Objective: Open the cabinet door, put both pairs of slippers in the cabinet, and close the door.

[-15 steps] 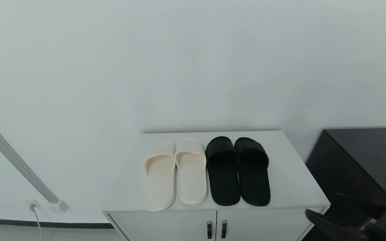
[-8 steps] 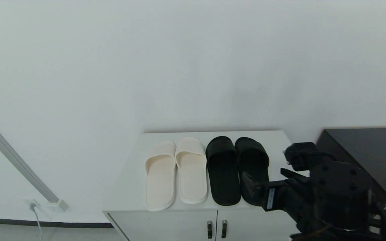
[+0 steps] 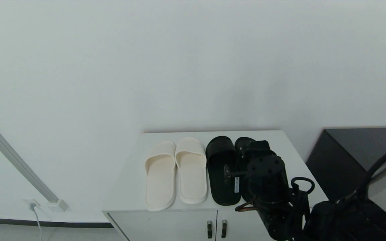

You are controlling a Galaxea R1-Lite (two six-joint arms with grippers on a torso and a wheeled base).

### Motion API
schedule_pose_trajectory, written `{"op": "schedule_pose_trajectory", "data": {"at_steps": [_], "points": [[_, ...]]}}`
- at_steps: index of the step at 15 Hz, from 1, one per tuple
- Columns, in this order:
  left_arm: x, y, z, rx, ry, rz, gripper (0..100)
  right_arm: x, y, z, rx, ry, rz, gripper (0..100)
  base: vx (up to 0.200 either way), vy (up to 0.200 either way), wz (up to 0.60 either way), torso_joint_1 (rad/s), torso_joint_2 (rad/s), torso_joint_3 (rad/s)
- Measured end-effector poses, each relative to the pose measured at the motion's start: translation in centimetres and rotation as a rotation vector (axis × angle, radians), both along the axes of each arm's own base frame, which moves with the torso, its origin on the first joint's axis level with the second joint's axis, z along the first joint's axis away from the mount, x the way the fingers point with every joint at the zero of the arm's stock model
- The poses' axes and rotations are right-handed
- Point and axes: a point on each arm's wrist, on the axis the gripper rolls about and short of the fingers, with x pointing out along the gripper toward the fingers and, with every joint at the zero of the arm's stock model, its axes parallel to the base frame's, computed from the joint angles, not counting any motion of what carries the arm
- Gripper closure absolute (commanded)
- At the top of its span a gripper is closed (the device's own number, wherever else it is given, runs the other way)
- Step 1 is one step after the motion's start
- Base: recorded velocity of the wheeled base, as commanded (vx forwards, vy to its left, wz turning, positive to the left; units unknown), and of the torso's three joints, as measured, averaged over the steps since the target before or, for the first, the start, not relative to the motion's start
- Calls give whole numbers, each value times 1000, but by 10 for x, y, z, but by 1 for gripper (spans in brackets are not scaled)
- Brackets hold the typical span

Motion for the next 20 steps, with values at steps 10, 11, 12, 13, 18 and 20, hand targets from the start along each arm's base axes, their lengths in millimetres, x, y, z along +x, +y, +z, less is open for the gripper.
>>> {"op": "schedule_pose_trajectory", "data": {"at_steps": [10,11,12,13,18,20], "points": [[0,0,0,-1,0,1,100,75,20,-16,26,-47,-98,0,0,0,0,0,0,0],[0,0,0,-1,0,0,100,82,20,-18,23,-53,-106,0,0,0,0,0,0,0],[0,0,0,-1,0,0,100,89,20,-20,24,-57,-117,0,0,0,0,0,0,0],[0,0,0,-1,0,0,100,94,19,-22,21,-58,-125,0,0,0,0,0,0,0],[0,0,0,-1,0,0,100,99,20,-28,15,-54,-132,100,0,0,0,0,0,0],[0,0,0,-2,0,0,100,99,19,-28,16,-55,-133,100,0,0,0,0,0,0]]}}
